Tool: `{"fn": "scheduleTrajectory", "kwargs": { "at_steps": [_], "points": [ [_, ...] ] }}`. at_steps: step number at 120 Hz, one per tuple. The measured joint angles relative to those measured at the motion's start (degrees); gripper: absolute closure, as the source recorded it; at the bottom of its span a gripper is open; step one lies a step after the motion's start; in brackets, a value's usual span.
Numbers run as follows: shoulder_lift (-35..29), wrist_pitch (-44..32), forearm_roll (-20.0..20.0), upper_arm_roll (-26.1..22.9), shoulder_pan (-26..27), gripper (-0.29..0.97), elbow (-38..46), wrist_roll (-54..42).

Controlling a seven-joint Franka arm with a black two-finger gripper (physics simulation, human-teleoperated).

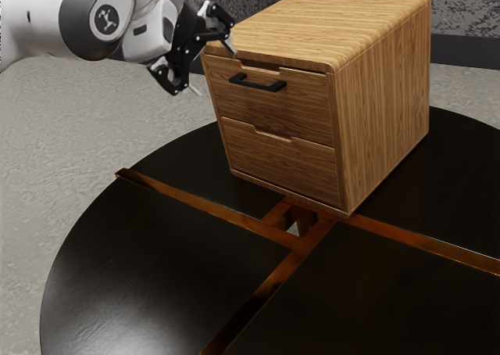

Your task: Pull the drawer handle with one arm to open the drawer

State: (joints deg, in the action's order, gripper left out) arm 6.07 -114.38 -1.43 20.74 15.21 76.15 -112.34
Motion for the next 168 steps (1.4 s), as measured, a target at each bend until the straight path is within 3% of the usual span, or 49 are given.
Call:
{"fn": "scheduleTrajectory", "kwargs": {
  "at_steps": [168],
  "points": [
    [9.19,-6.03,-1.73,0.17,-3.31,0.00,-2.19,-5.72]
  ]
}}
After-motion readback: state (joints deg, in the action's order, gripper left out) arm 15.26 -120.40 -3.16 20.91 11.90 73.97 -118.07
